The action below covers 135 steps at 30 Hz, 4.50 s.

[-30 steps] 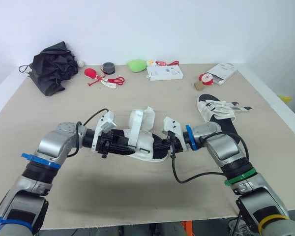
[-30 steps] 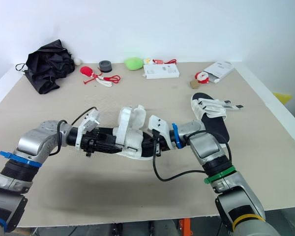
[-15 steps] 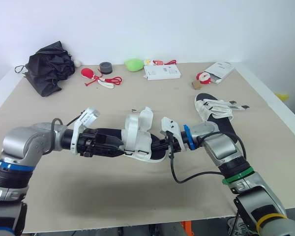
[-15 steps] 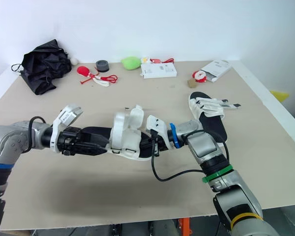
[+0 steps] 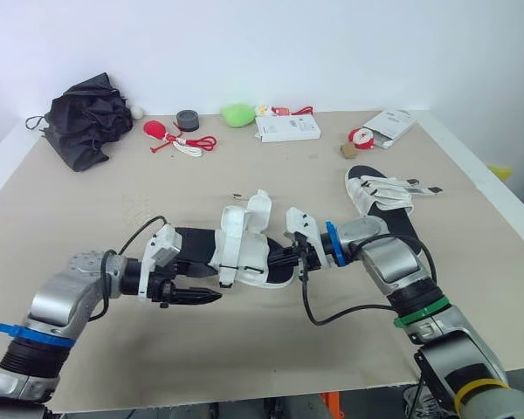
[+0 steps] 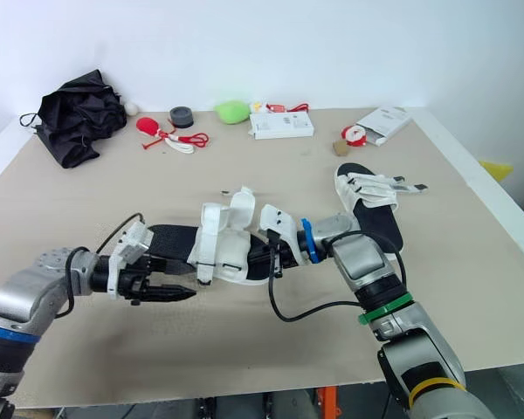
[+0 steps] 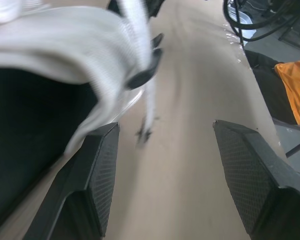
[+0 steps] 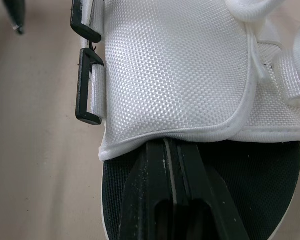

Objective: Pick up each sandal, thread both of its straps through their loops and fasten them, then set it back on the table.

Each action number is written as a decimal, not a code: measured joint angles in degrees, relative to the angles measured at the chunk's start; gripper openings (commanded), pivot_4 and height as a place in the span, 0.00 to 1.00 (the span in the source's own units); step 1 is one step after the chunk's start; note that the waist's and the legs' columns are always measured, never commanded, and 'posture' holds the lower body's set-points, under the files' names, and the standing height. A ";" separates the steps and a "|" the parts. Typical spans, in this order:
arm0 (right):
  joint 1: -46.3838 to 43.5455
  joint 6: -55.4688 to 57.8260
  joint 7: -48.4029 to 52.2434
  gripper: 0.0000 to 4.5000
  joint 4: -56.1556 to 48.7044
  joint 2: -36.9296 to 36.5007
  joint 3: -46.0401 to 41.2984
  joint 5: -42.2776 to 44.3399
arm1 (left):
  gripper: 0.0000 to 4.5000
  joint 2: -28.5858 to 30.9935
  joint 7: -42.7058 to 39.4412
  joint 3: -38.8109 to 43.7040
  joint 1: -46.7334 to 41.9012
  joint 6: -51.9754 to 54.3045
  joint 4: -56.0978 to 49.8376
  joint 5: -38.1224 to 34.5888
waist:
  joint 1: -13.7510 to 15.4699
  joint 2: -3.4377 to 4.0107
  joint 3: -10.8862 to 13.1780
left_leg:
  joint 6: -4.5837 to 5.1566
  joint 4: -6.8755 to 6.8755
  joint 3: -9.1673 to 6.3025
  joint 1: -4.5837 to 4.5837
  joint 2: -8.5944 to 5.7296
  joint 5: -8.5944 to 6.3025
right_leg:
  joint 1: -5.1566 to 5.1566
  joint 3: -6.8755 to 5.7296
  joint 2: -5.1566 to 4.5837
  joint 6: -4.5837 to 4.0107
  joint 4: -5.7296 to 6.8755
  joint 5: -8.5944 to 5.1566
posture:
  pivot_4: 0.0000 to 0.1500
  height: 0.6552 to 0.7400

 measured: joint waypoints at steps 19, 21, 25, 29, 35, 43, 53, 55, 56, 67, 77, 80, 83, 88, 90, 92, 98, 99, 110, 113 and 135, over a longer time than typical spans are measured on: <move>0.28 0.28 -0.30 0.00 -0.50 -0.02 -0.11 0.00 | 0.17 -3.89 7.26 -1.00 -0.38 5.96 -2.61 -1.79 | 0.05 -0.01 0.00 | -0.01 0.00 -0.02 -0.01 0.02 -0.01 | 0.01 0.00 0.07 0.02 -0.01 0.00 | 1.00 1.00; 0.30 0.29 -0.30 0.00 -0.51 -0.03 -0.12 0.00 | 0.01 -3.88 7.30 -1.00 -0.37 6.61 -2.75 -2.00 | 0.05 0.00 0.00 | -0.01 0.00 -0.02 -0.01 0.02 -0.01 | 0.01 0.00 0.07 0.02 -0.01 0.00 | 1.00 1.00; 0.30 0.29 -0.25 0.00 -0.56 -0.03 -0.13 0.00 | 0.01 -2.96 7.26 -1.18 -0.07 8.48 -3.85 -2.46 | 0.03 -0.01 0.00 | -0.02 0.00 -0.02 -0.01 0.02 -0.02 | 0.01 0.00 0.07 0.01 -0.01 -0.02 | 1.00 1.00; 0.26 0.28 -0.12 0.00 -0.83 -0.02 -0.06 0.01 | 0.01 4.56 2.66 -3.44 1.77 14.29 -8.02 -5.08 | -0.01 -0.01 0.00 | -0.10 -0.03 -0.04 -0.01 0.10 -0.06 | -0.02 0.00 0.17 -0.07 -0.03 -0.07 | 1.00 1.00; 0.02 0.00 0.11 0.00 -0.30 -0.03 0.11 -0.05 | 0.01 13.22 -5.41 -6.42 2.05 18.46 -13.78 -8.89 | 0.11 0.02 0.02 | -0.14 -0.03 -0.06 -0.01 0.12 -0.08 | -0.02 -0.01 0.18 -0.32 -0.03 -0.23 | 1.00 1.00; -0.54 -0.44 0.20 0.00 0.27 0.04 0.63 -0.19 | 0.01 0.40 8.03 4.81 -10.97 36.95 -8.63 -31.03 | -0.01 -0.02 0.03 | -0.12 0.06 -0.10 0.00 0.16 -0.07 | 0.05 0.08 0.35 0.07 -0.03 -0.05 | 1.00 1.00; -0.61 -0.51 0.06 0.00 0.24 0.07 0.75 -0.17 | 0.01 -9.02 30.29 14.75 -16.02 47.88 10.17 -41.55 | -0.06 -0.05 0.04 | -0.25 0.04 -0.11 0.01 0.17 0.00 | 0.05 0.10 0.35 0.09 -0.02 -0.01 | 1.00 1.00; -0.58 -0.50 0.02 0.00 0.23 0.07 0.76 -0.18 | 0.01 -9.50 31.29 14.81 -16.15 49.19 11.97 -41.63 | -0.05 -0.05 0.03 | -0.28 0.04 -0.10 0.03 0.16 0.02 | 0.06 0.10 0.35 0.08 -0.02 0.00 | 1.00 1.00; -0.53 -0.48 0.02 0.00 0.26 -0.01 0.69 -0.19 | 0.01 -10.53 31.63 14.80 -16.73 50.20 13.97 -41.59 | -0.01 -0.05 0.03 | -0.28 0.04 -0.11 0.03 0.16 0.02 | 0.07 0.09 0.35 0.07 -0.02 0.01 | 1.00 1.00; -0.24 -0.29 -0.19 0.00 -0.15 0.09 0.57 -0.16 | 0.01 -17.79 37.33 18.81 -25.89 50.43 29.04 -40.22 | -0.02 -0.09 0.01 | -0.33 0.04 -0.12 0.02 0.15 0.05 | 0.07 0.08 0.36 0.04 -0.01 0.03 | 1.00 1.00; 0.00 0.13 -0.95 0.00 -0.37 0.21 0.43 -0.17 | 0.21 -18.72 40.16 19.94 -28.72 49.68 35.12 -33.78 | 0.00 -0.09 0.01 | -0.43 0.06 -0.13 0.07 0.15 0.11 | 0.11 0.06 0.32 0.06 0.00 0.10 | 1.00 1.00; 0.01 0.28 -1.06 0.00 -0.38 0.28 0.44 -0.16 | 0.52 -19.57 39.71 18.62 -28.70 49.10 35.15 -31.63 | -0.01 -0.08 0.00 | -0.44 0.05 -0.12 0.09 0.15 0.12 | 0.13 0.07 0.32 0.05 0.00 0.11 | 1.00 1.00; 0.02 0.43 -1.19 0.00 -0.41 0.36 0.46 -0.16 | 0.81 -19.90 39.74 18.40 -29.07 47.87 35.86 -29.60 | -0.03 -0.07 -0.01 | -0.44 0.05 -0.13 0.11 0.16 0.12 | 0.13 0.07 0.33 0.03 0.00 0.12 | 1.00 1.00; 0.14 0.58 -1.31 0.00 -0.47 0.36 0.39 -0.16 | 0.81 -20.46 39.95 19.51 -30.69 45.15 39.59 -26.87 | -0.01 -0.04 -0.05 | -0.44 0.05 -0.12 0.13 0.15 0.12 | 0.15 0.07 0.31 0.03 0.00 0.12 | 1.00 1.00; 0.42 0.62 -1.45 0.00 -0.81 0.35 0.28 -0.15 | 0.81 -20.85 40.28 20.92 -31.35 43.30 41.67 -25.50 | -0.02 -0.04 -0.07 | -0.44 0.04 -0.12 0.14 0.15 0.12 | 0.16 0.07 0.31 0.04 0.00 0.12 | 1.00 1.00; 0.57 0.76 -1.46 0.00 -1.01 0.34 0.17 -0.13 | 0.81 -21.08 40.24 21.42 -31.63 42.30 42.64 -24.63 | -0.01 -0.03 -0.08 | -0.44 0.03 -0.12 0.14 0.15 0.12 | 0.16 0.07 0.31 0.03 0.00 0.12 | 1.00 1.00; 1.12 1.07 -1.69 0.00 -1.56 0.30 -0.33 -0.14 | 0.81 -23.09 39.91 23.63 -34.66 38.81 47.85 -22.21 | 0.03 -0.03 -0.08 | -0.44 0.03 -0.12 0.13 0.14 0.12 | 0.16 0.05 0.30 0.03 0.00 0.12 | 1.00 1.00; 1.15 1.16 -1.68 0.00 -1.62 0.29 -0.37 -0.14 | 0.81 -23.58 40.03 24.04 -35.43 38.14 48.88 -21.84 | 0.03 -0.03 -0.08 | -0.44 0.03 -0.12 0.13 0.14 0.12 | 0.16 0.04 0.30 0.04 0.00 0.12 | 1.00 1.00; 1.38 1.30 -1.76 0.00 -2.20 0.36 -0.41 -0.12 | 0.81 -24.16 44.76 25.63 -43.08 35.00 58.03 -14.98 | -0.03 -0.05 -0.07 | -0.46 -0.02 -0.11 0.09 0.14 0.11 | 0.11 0.04 0.31 0.07 -0.02 0.09 | 1.00 1.00; 1.42 1.30 -1.82 0.00 -2.21 0.37 -0.45 -0.12 | 0.81 -24.23 45.20 25.92 -44.80 34.53 60.53 -13.47 | -0.02 -0.05 -0.07 | -0.46 -0.02 -0.11 0.09 0.14 0.11 | 0.11 0.02 0.31 0.07 -0.03 0.09 | 1.00 1.00; 2.48 2.30 -2.81 0.00 -4.42 0.13 -0.68 -0.04 | 0.64 -31.18 49.27 32.31 -51.88 15.19 76.49 -8.38 | -0.05 -0.07 -0.05 | -0.50 -0.06 -0.10 0.04 0.13 0.07 | 0.07 -0.01 0.31 0.12 -0.08 0.05 | 1.00 1.00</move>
